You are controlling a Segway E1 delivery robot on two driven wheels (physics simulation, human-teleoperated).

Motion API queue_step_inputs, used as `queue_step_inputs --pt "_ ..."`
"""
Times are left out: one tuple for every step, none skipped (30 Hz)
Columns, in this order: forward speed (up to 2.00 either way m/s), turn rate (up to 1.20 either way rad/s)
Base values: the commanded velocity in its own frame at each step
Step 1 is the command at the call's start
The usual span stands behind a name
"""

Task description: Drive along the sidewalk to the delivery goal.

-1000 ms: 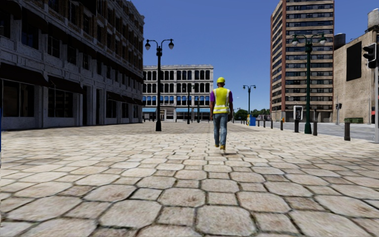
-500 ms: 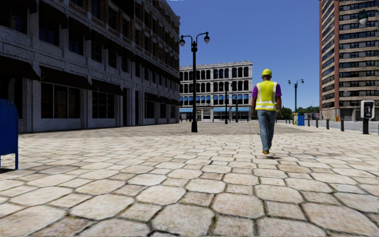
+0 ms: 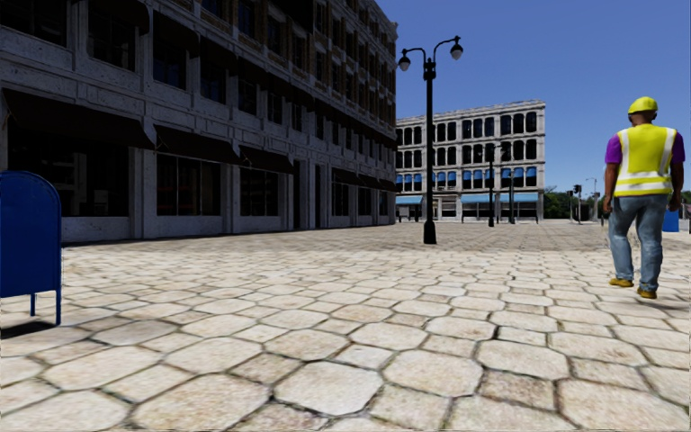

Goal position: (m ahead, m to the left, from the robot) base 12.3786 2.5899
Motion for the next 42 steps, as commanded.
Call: queue_step_inputs --pt "1.84 0.00" --pt "1.84 0.00" --pt "1.84 0.00" --pt "1.84 0.00" --pt "1.84 0.00" --pt "1.84 0.00" --pt "1.84 0.00" --pt "1.84 0.00" --pt "1.84 0.00" --pt "1.84 0.00" --pt "1.84 0.00" --pt "1.84 0.00" --pt "1.84 0.00" --pt "1.84 0.00" --pt "1.84 0.00" --pt "1.84 0.00" --pt "1.84 0.00" --pt "1.84 0.00" --pt "1.84 0.00" --pt "1.84 0.13" --pt "1.84 0.13" --pt "1.84 0.31" --pt "1.84 0.54" --pt "1.84 0.77" --pt "1.84 0.97" --pt "1.84 1.20" --pt "1.84 1.20" --pt "1.84 1.20" --pt "1.84 1.20" --pt "1.84 1.20" --pt "1.84 1.20" --pt "1.84 1.20" --pt "1.84 1.20" --pt "1.84 1.20" --pt "1.84 1.20" --pt "1.84 1.15" --pt "1.84 0.89" --pt "1.84 0.89" --pt "1.84 0.46" --pt "1.84 0.46" --pt "1.84 0.26" --pt "1.84 0.08"
